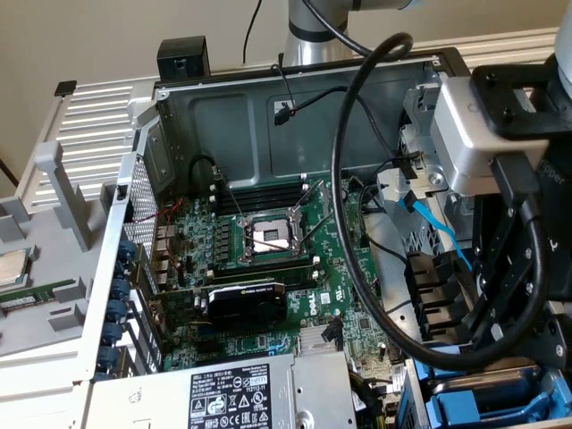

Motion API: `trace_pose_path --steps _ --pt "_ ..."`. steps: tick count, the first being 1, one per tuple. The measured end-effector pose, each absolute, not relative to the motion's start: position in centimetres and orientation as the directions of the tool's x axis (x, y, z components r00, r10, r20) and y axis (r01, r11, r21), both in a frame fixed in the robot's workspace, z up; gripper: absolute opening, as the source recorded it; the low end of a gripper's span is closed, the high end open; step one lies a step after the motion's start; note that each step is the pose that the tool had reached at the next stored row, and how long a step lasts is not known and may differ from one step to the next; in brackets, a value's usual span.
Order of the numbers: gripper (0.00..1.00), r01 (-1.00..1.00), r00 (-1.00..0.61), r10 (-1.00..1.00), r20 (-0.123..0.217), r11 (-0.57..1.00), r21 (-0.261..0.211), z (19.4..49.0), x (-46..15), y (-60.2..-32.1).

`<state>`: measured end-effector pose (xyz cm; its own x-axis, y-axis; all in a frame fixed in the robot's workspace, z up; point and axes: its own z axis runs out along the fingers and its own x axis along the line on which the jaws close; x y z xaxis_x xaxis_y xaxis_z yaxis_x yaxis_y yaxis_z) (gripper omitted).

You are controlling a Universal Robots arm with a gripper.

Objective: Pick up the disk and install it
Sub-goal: 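Insert the second disk wire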

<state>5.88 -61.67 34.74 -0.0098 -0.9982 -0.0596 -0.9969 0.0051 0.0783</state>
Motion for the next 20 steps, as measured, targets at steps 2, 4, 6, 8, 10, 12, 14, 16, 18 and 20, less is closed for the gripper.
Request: trace_pose_path --steps 2,4,6,8,10,12,14,16,18,20 --pt "0.16 -0.997 -0.010 -0.998 -0.060 0.005 0.078 34.70 5.88 -61.68" --pt "0.16 -0.997 -0.010 -0.998 -0.061 0.005 0.078 34.63 5.88 -61.68" --pt "0.16 -0.997 -0.010 -0.998 -0.061 0.005 0.078 34.60 5.87 -61.68" --pt "0.16 -0.997 -0.010 -0.998 -0.062 0.005 0.078 34.58 5.88 -61.68" --pt "0.16 -0.997 -0.009 -0.998 -0.062 0.005 0.078 34.57 5.88 -61.68" --pt "0.16 -0.997 -0.009 -0.998 -0.062 0.004 0.078 34.56 5.94 -61.67" --pt "0.16 -0.997 -0.009 -0.998 -0.063 0.004 0.078 34.56 5.96 -61.68" --pt "0.16 -0.997 -0.009 -0.998 -0.063 0.004 0.078 34.56 5.97 -61.68" --pt "0.16 -0.997 -0.009 -0.998 -0.063 0.004 0.078 34.56 6.02 -61.68" --pt "0.16 -0.997 -0.009 -0.998 -0.063 0.004 0.078 34.56 6.08 -61.68"
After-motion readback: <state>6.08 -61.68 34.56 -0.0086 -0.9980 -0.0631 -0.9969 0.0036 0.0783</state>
